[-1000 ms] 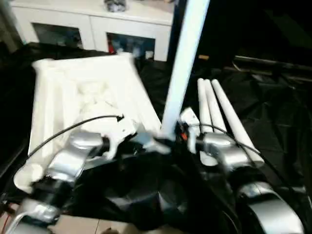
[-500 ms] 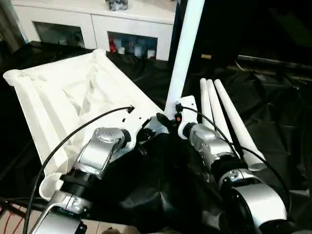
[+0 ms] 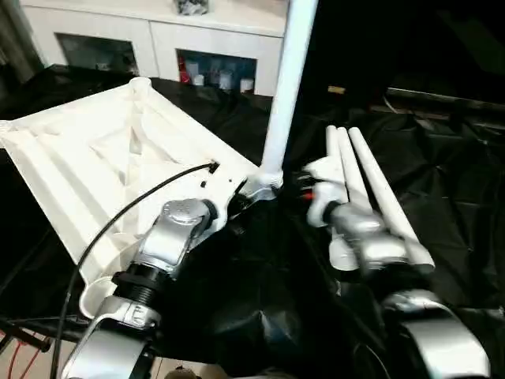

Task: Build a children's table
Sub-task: Rotate leg to tighten, then rotate table base

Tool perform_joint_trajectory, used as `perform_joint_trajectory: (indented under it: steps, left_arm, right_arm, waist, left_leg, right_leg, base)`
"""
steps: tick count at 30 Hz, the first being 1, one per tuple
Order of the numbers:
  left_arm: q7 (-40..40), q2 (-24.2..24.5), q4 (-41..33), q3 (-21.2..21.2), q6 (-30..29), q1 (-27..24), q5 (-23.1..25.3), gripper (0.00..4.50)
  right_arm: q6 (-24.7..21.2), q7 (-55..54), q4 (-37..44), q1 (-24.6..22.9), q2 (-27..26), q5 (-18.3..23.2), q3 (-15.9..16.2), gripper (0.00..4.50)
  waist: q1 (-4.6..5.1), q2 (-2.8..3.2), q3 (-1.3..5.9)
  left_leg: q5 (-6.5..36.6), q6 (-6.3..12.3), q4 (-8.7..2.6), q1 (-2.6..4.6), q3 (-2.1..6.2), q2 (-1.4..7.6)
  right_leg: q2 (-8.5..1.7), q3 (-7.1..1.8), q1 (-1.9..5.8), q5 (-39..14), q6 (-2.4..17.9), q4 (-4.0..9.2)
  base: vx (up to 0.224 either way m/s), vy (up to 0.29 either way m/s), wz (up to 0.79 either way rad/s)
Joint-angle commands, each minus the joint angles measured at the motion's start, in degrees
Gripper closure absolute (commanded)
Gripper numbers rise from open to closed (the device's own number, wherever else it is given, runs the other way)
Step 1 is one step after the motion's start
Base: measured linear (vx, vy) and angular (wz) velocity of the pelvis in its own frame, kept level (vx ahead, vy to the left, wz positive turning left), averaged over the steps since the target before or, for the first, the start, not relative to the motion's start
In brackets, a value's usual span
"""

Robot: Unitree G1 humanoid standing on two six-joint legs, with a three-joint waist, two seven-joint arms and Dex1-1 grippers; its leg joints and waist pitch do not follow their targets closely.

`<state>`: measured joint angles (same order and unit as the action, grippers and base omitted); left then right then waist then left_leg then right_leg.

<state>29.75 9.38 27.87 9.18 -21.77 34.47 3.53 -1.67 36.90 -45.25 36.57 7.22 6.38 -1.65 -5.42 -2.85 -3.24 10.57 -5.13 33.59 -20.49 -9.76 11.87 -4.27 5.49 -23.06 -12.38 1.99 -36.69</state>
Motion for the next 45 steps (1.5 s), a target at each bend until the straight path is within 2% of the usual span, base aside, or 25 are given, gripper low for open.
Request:
perform_joint_trajectory:
  steps: [1,3,5,6,7,8,9,11,14,16,17,18,19,20,21,25,26,27,29,31,32,34,35,40,45]
  left_arm:
    - [-2.4,0.1,-0.8,-1.4,0.8,1.7,0.1,3.67]
    - [-3.8,1.0,-1.8,-2.1,0.5,1.8,0.5,3.67]
    - [-5.1,2.7,-3.8,-3.2,-1.0,1.7,1.1,3.67]
    - [-6.1,4.6,-5.8,-4.0,-2.3,1.3,2.2,3.67]
    - [-5.6,9.4,-10.3,-4.7,-6.0,0.2,4.9,3.67]
    - [-5.3,10.5,-11.2,-4.8,-6.7,-0.1,5.5,3.67]
    - [-3.9,12.8,-13.3,-4.4,-8.3,-0.9,6.7,3.67]
    - [0.4,18.2,-18.5,-3.9,-12.4,-2.9,8.1,3.67]
    - [3.6,23.1,-23.8,-4.1,-17.2,-4.9,8.7,3.67]
    - [6.0,28.9,-29.0,-4.2,-22.9,-7.3,9.6,3.67]
    - [6.1,30.1,-30.2,-4.0,-24.5,-7.9,9.4,3.67]
    - [6.9,32.3,-31.0,-3.3,-25.4,-9.3,10.2,3.67]
    - [7.4,34.1,-31.5,-2.9,-26.2,-10.5,11.0,3.67]
    - [7.9,35.7,-32.2,-2.5,-27.5,-11.8,11.7,3.67]
    - [8.4,36.8,-32.8,-2.3,-28.4,-12.9,12.1,3.67]
    - [8.9,38.8,-34.8,-2.0,-32.0,-14.9,13.2,3.67]
    - [9.2,39.7,-35.3,-1.8,-33.6,-15.7,13.6,3.97]
    - [9.3,40.5,-35.7,-1.3,-34.4,-16.1,13.4,4.04]
    - [9.8,41.1,-36.0,-0.8,-35.1,-16.9,12.6,4.04]
    - [10.7,41.3,-36.4,-0.2,-35.1,-17.7,11.7,4.24]
    - [11.2,41.4,-36.7,0.1,-35.1,-18.1,11.6,4.47]
    - [12.4,41.3,-36.8,0.7,-34.8,-19.3,11.1,4.5]
    - [13.9,41.1,-37.3,1.6,-34.5,-20.6,10.2,4.5]
    - [16.1,42.5,-38.6,3.5,-35.1,-21.8,8.7,4.5]
    - [21.6,43.8,-42.7,4.3,-34.2,-23.5,4.9,4.5]
  right_arm:
    - [-2.0,2.2,2.9,-1.2,0.5,0.4,1.3,0.97]
    - [-3.2,3.2,4.6,-2.2,0.1,0.2,2.6,0.97]
    - [-4.6,3.4,5.9,-2.8,-0.8,-0.3,4.0,0.97]
    - [-5.7,3.0,6.0,-2.8,-1.6,-1.0,5.0,0.97]
    - [-7.7,1.6,6.3,-2.7,-2.5,-2.9,7.2,0.97]
    - [-8.2,1.3,6.4,-2.7,-2.6,-3.4,7.6,0.97]
    - [-9.3,1.0,6.4,-2.5,-2.8,-3.9,8.2,0.97]
    - [-11.5,1.3,6.7,-2.2,-3.1,-4.4,9.3,0.97]
    - [-13.5,1.7,7.4,-2.0,-3.6,-4.4,10.0,0.97]
    - [-14.3,1.0,5.4,-1.2,-4.1,-5.1,10.6,0.97]
    - [-14.6,0.8,5.3,-1.1,-4.2,-5.3,10.8,0.97]
    - [-14.9,0.5,4.5,-0.7,-4.4,-5.4,10.9,0.97]
    - [-14.9,0.0,3.6,-0.3,-4.5,-5.6,10.9,0.97]
    - [-14.8,-0.7,2.6,0.3,-4.6,-5.8,10.9,0.97]
    - [-14.6,-1.4,1.5,0.8,-4.8,-5.9,10.6,0.97]
    - [-14.7,-2.3,0.5,1.7,-4.9,-5.8,10.0,0.97]
    - [-14.9,-2.5,0.2,2.1,-5.1,-5.5,9.7,1.14]
    - [-14.9,-2.5,0.1,2.2,-5.2,-5.4,9.7,1.25]
    - [-14.9,-2.2,-0.3,2.4,-5.6,-5.1,9.8,1.32]
    - [-14.6,-2.2,-1.4,2.8,-5.9,-4.8,9.6,1.44]
    - [-14.3,-2.3,-2.0,3.1,-6.0,-4.7,9.6,1.69]
    - [-14.0,-2.7,-3.3,3.7,-6.7,-4.1,9.2,1.77]
    - [-13.1,-3.6,-5.4,4.8,-7.4,-4.3,9.2,1.83]
    - [-11.9,-4.5,-8.4,6.3,-8.4,-4.8,9.1,2.21]
    - [-10.0,-6.2,-12.8,8.5,-9.9,-5.1,8.6,2.58]
  waist:
    - [-0.19,0.38,4.13]
    - [0.02,0.28,4.09]
    - [0.03,0.53,3.97]
    - [0.13,0.4,3.92]
    - [0.25,0.39,3.91]
    - [0.37,0.62,3.87]
    - [0.64,0.75,3.78]
    - [0.36,0.87,3.63]
    - [0.15,1.16,3.7]
    - [-0.2,1.25,3.64]
    - [-0.08,1.24,3.42]
    - [-0.13,1.21,3.42]
    - [0.06,1.15,3.27]
    - [-0.07,1.25,3.29]
    - [0.04,1.15,3.2]
    - [-0.05,1.16,3.29]
    - [-0.06,1.15,3.31]
    - [0.09,1.03,3.29]
    - [0.17,0.99,3.3]
    - [0.22,0.96,3.33]
    - [0.25,0.98,3.31]
    - [0.3,1.0,3.42]
    - [0.34,1.26,3.43]
    - [0.44,1.34,3.42]
    - [0.44,1.33,3.13]
  left_leg:
    - [3.8,4.93,-3.16,-0.29,0.3,1.38]
    - [4.3,4.72,-3.17,-0.33,0.3,1.38]
    - [5.4,3.99,-3.35,-0.22,0.41,1.59]
    - [5.6,3.87,-3.36,-0.27,0.38,1.53]
    - [5.7,3.22,-3.55,-0.15,0.54,1.77]
    - [5.5,2.86,-3.68,-0.29,0.72,1.85]
    - [5.7,2.58,-3.6,-0.07,0.57,1.71]
    - [5.2,1.99,-3.71,0.38,0.46,1.92]
    - [4.5,1.31,-3.76,0.63,0.43,1.99]
    - [5.2,0.84,-3.79,1.02,0.27,2.0]
    - [5.7,0.41,-3.99,0.66,0.31,1.84]
    - [6.3,0.12,-3.98,0.91,0.29,1.9]
    - [7.1,-0.24,-4.18,0.48,0.39,1.76]
    - [7.8,-0.57,-4.14,0.75,0.38,1.81]
    - [8.4,-0.93,-4.18,0.65,0.39,1.79]
    - [8.1,-1.48,-4.19,0.51,0.42,1.77]
    - [8.0,-1.45,-4.16,0.58,0.39,1.76]
    - [7.8,-1.39,-4.2,0.32,0.49,1.68]
    - [7.8,-1.26,-4.1,0.39,0.44,1.59]
    - [7.5,-1.19,-4.1,0.36,0.49,1.61]
    - [7.5,-1.22,-4.12,0.32,0.5,1.61]
    - [7.0,-1.17,-4.03,0.31,0.47,1.59]
    - [7.2,-1.3,-4.04,0.36,0.48,1.6]
    - [8.0,-1.75,-4.08,0.45,0.5,1.61]
    - [10.5,-2.44,-4.26,0.59,0.51,1.69]
  right_leg:
    - [-4.09,-3.5,4.18,2.6,11.9,4.02]
    - [-4.16,-3.45,4.16,1.1,11.8,4.18]
    - [-4.34,-3.47,4.04,-1.5,11.6,4.41]
    - [-4.22,-3.44,3.98,-2.1,11.5,4.51]
    - [-4.27,-3.41,3.92,-2.9,11.5,4.31]
    - [-4.33,-3.33,3.98,-3.2,11.5,4.1]
    - [-4.18,-3.42,3.69,-3.9,11.3,4.43]
    - [-4.16,-3.66,3.45,-3.3,12.0,4.15]
    - [-4.07,-3.64,3.24,-1.5,12.3,3.76]
    - [-4.06,-3.66,2.91,-1.1,12.8,3.78]
    - [-3.98,-3.64,3.03,-1.8,12.7,3.9]
    - [-4.08,-3.68,2.87,-2.2,12.6,3.93]
    - [-4.02,-3.7,3.18,-3.5,12.3,4.0]
    - [-4.14,-3.72,2.98,-4.3,12.2,4.11]
    - [-4.25,-3.82,3.01,-5.4,11.9,4.17]
    - [-4.21,-3.9,3.12,-5.1,11.5,4.08]
    - [-4.2,-3.9,3.05,-4.8,11.5,4.09]
    - [-4.21,-3.85,3.22,-4.6,11.7,3.97]
    - [-4.15,-3.89,3.18,-4.5,11.5,4.03]
    - [-4.2,-3.87,3.22,-4.1,11.7,4.01]
    - [-4.21,-3.85,3.22,-4.2,11.8,4.0]
    - [-4.23,-3.87,3.21,-3.3,12.3,3.86]
    - [-4.2,-3.85,3.14,-3.2,12.3,3.82]
    - [-4.15,-3.84,3.14,-2.8,12.7,3.81]
    - [-4.3,-3.92,2.97,-6.4,12.4,4.08]
  base:
    - [0.0,0.0,0.0]
    - [0.0,0.0,0.0]
    - [0.0,0.0,0.0]
    - [0.0,0.0,0.0]
    - [0.0,0.0,0.0]
    - [0.0,0.0,0.0]
    - [0.0,0.0,0.0]
    - [0.0,0.0,0.0]
    - [0.0,0.0,0.0]
    - [0.0,0.0,0.0]
    - [0.0,0.0,0.0]
    - [0.0,0.0,0.0]
    - [0.0,0.0,0.0]
    - [0.0,0.0,0.0]
    - [0.0,0.0,0.0]
    - [0.0,0.0,0.0]
    - [0.0,0.0,0.0]
    - [0.0,0.0,0.0]
    - [0.0,0.0,0.0]
    - [0.0,0.0,0.0]
    - [0.0,0.0,0.0]
    - [0.0,0.0,0.0]
    - [0.0,0.0,0.0]
    - [0.0,0.0,0.0]
    - [0.0,0.0,0.0]
